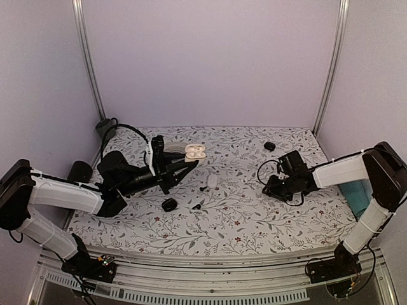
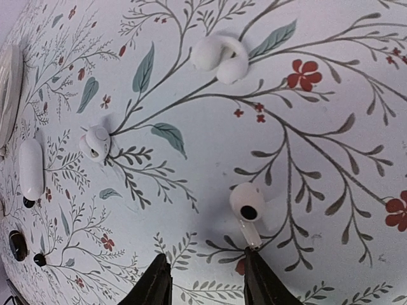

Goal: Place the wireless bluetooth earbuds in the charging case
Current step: Adjust the right earbud at the center of the board.

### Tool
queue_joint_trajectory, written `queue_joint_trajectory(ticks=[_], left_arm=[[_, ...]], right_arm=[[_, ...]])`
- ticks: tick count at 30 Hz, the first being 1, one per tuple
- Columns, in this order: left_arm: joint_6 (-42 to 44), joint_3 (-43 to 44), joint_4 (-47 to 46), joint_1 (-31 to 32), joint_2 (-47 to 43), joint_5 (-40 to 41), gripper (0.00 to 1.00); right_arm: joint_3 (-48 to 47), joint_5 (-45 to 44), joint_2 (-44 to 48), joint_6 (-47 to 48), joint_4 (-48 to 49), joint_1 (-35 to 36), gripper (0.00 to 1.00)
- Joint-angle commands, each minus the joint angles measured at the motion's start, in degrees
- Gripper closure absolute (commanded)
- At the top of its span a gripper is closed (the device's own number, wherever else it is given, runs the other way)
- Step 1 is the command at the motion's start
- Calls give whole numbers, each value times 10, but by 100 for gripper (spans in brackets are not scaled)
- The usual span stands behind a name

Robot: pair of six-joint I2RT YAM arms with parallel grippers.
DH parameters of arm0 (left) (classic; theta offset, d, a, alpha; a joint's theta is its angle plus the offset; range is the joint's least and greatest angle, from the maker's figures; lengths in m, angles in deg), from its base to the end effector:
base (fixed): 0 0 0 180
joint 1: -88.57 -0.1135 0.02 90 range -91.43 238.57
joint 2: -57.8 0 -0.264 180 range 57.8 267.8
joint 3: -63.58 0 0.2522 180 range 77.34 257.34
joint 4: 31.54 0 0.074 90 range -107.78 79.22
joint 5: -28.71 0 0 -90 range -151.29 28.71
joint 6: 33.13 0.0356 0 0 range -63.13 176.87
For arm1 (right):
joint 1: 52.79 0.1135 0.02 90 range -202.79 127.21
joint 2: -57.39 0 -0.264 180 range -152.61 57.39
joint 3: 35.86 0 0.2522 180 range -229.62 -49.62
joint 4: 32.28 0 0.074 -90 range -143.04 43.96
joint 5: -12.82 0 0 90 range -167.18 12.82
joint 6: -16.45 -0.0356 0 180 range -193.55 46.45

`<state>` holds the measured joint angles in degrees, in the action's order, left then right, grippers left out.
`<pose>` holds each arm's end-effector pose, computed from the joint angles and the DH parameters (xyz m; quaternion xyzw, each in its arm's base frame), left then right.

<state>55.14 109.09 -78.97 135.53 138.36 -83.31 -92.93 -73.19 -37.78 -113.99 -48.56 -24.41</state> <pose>0.1866 -0.2194 0.2520 0.3739 0.5107 -0.4244 0.6475 0.2681 0.1476 0.1318 0.0894 0.9474 0.2001 0.2335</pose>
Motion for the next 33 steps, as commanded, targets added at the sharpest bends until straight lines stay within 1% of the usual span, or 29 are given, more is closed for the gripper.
queue_joint_trajectory(ticks=[1, 12, 16, 19, 29, 33], left_arm=[[-2, 1, -9, -8, -2, -3, 100], [-2, -6, -8, -7, -9, 2, 100], [-3, -7, -9, -8, -8, 1, 100], [-4, -5, -14, -8, -4, 0, 100], [-6, -4, -15, -8, -5, -3, 100], [-6, -5, -14, -8, -7, -3, 100]], right_arm=[[12, -26, 22, 9, -17, -21, 60], [-15, -21, 41, 23, -44, -30, 60], [-34, -51, 63, 26, -78, -18, 59], [-53, -76, 58, 27, -103, -7, 60], [-97, -113, 8, 11, -144, 2, 73], [-116, -123, -12, 11, -157, 6, 77]])
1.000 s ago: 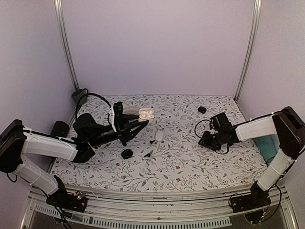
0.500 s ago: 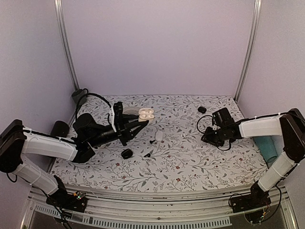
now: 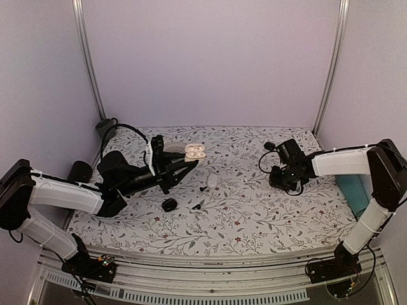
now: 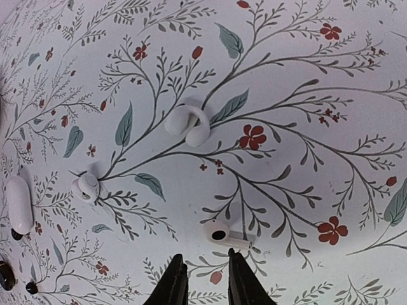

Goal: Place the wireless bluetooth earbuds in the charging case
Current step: Adjust the right earbud at the center of the board.

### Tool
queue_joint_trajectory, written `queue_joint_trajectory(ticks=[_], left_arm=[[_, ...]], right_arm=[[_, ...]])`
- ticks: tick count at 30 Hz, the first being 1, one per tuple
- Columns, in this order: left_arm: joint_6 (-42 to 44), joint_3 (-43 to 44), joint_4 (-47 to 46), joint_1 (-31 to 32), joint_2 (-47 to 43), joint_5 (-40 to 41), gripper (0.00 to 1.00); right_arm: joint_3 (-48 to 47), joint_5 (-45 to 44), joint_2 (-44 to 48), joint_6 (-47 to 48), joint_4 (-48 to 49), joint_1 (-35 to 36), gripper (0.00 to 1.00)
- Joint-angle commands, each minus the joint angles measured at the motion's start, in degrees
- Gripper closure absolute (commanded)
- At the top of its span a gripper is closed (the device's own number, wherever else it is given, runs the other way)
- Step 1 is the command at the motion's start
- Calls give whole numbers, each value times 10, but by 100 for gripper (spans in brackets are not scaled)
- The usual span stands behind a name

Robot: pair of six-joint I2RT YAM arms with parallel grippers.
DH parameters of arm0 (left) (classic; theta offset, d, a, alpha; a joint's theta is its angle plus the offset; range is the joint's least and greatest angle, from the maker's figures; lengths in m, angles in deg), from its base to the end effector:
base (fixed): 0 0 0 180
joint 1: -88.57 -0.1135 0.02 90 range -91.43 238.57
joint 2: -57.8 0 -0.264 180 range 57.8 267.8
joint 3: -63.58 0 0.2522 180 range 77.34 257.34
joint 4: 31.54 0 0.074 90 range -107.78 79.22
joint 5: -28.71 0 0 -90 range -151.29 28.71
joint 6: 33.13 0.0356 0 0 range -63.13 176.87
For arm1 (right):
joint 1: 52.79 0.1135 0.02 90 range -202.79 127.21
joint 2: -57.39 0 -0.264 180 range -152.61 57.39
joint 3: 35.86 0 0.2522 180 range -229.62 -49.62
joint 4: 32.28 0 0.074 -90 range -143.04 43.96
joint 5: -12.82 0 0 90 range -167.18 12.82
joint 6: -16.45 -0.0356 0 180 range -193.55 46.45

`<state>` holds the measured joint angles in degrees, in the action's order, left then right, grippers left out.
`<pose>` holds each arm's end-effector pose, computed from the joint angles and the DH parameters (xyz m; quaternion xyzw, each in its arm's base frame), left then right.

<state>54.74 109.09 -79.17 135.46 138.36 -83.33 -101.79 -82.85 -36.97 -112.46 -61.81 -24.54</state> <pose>0.1868 -0.2191 0.2524 0.3716 0.5108 -0.4265 0.6473 0.2835 0.1483 0.1639 0.1028 0.9546 0.1128 0.2559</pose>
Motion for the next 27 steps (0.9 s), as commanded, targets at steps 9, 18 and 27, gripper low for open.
queue_joint_trajectory(ticks=[9, 18, 27], left_arm=[[-1, -8, -12, -9, -10, -1, 100], [0, -11, -12, -11, -13, -2, 100], [0, -12, -11, -14, -17, -4, 100]], right_arm=[[-64, -52, -60, 6, -49, 19, 77], [-87, -85, -75, 18, -73, 37, 77], [-101, -102, -95, 19, -90, 44, 77]])
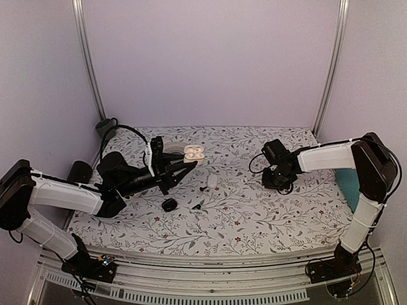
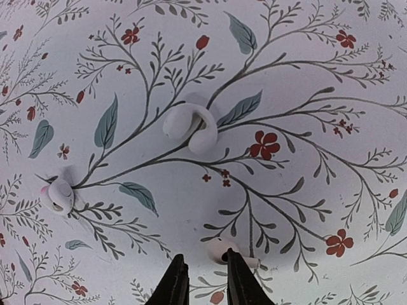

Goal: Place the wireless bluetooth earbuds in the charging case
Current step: Adjust the right earbud at the center of the board.

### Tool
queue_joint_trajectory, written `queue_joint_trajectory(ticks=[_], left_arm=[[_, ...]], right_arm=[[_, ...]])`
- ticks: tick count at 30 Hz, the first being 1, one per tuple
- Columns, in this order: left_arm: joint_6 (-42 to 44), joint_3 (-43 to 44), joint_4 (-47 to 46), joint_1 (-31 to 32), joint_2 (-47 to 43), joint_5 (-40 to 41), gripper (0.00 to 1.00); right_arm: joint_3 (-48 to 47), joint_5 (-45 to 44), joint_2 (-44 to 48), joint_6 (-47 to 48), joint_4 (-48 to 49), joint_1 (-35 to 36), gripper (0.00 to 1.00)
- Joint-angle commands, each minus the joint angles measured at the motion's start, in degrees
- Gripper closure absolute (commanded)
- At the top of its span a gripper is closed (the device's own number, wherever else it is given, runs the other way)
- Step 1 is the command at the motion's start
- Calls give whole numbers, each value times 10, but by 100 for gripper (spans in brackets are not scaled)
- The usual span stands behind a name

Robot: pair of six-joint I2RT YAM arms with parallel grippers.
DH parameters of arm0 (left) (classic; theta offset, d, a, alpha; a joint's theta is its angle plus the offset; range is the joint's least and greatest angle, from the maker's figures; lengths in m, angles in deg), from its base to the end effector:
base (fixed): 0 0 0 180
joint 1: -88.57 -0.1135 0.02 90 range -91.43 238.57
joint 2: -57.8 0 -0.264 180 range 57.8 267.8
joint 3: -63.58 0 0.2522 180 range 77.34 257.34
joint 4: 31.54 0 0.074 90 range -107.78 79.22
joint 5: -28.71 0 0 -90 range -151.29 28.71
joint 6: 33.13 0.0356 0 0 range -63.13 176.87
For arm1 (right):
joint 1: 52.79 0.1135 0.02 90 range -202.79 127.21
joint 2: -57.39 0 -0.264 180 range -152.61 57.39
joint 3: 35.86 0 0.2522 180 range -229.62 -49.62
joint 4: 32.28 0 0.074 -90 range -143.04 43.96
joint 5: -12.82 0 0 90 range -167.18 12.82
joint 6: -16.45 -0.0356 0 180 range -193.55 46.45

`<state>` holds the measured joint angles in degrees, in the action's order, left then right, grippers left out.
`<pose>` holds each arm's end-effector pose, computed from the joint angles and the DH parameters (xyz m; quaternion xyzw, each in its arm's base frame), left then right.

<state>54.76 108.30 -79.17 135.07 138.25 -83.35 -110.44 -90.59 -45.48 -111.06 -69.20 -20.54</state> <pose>0.1869 -0.2164 0.2486 0.3712 0.5164 -0.4236 0.6451 0.2974 0.1779 0.1527 0.0695 0.9678 0.0284 0.2401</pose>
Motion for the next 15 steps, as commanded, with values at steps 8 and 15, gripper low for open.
queue_joint_trajectory(ticks=[8, 15], left_arm=[[-1, -8, -11, -10, -18, -3, 100], [-1, -8, -12, -11, -18, -2, 100]], right_arm=[[-25, -39, -15, 15, -25, 5, 76], [-41, -46, -32, 19, -38, 8, 76]])
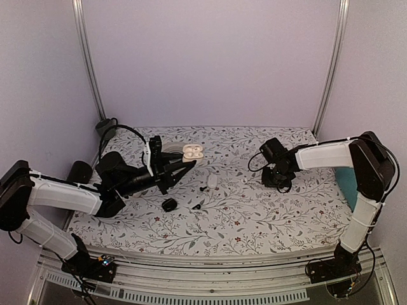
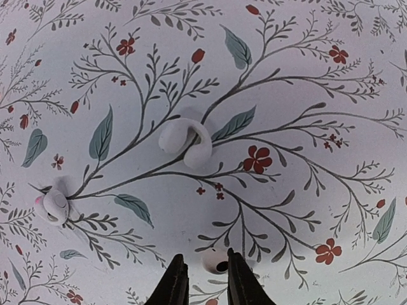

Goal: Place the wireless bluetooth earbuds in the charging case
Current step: Adjust the right earbud at the center of the board.

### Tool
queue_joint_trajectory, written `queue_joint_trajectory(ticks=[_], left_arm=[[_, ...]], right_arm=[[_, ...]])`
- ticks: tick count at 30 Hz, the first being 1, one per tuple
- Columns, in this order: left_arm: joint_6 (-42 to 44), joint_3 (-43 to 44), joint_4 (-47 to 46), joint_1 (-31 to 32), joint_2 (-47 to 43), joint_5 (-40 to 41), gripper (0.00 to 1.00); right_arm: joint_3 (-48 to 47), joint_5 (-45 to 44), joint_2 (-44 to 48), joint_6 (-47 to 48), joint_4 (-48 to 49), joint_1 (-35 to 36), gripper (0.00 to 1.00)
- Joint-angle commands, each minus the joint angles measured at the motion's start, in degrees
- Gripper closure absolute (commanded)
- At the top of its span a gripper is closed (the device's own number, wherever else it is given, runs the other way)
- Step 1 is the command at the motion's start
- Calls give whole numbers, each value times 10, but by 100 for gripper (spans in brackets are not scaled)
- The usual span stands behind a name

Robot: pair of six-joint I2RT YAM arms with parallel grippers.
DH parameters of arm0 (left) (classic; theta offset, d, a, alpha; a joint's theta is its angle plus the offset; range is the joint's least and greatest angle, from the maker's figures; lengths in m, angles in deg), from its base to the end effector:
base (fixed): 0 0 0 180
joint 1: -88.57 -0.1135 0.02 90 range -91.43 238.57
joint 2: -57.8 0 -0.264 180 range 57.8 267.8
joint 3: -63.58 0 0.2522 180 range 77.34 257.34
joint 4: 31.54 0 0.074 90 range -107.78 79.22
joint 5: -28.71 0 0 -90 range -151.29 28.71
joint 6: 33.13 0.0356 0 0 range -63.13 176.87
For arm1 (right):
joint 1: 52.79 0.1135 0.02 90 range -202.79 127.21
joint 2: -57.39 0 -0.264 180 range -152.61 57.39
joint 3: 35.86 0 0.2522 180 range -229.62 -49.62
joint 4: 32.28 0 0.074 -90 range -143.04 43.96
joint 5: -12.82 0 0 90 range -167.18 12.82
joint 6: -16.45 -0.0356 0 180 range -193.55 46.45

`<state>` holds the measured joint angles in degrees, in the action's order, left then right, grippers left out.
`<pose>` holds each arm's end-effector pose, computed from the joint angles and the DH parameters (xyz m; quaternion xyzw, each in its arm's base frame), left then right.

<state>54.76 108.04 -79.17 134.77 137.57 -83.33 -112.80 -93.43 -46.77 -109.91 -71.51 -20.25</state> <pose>0.1865 -0.2138 0.2504 0.3691 0.5147 -0.4222 0.6485 0.3022 0.1810 0.1550 0.0611 0.9676 0.0002 0.2449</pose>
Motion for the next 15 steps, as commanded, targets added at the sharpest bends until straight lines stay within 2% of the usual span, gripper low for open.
queue_joint_trajectory(ticks=[1, 15], left_arm=[[-1, -6, -12, -9, -11, -3, 100], [-2, -6, -10, -9, -12, -3, 100]], right_arm=[[-19, -19, -20, 8, -15, 6, 76], [-53, -57, -47, 30, -52, 20, 77]])
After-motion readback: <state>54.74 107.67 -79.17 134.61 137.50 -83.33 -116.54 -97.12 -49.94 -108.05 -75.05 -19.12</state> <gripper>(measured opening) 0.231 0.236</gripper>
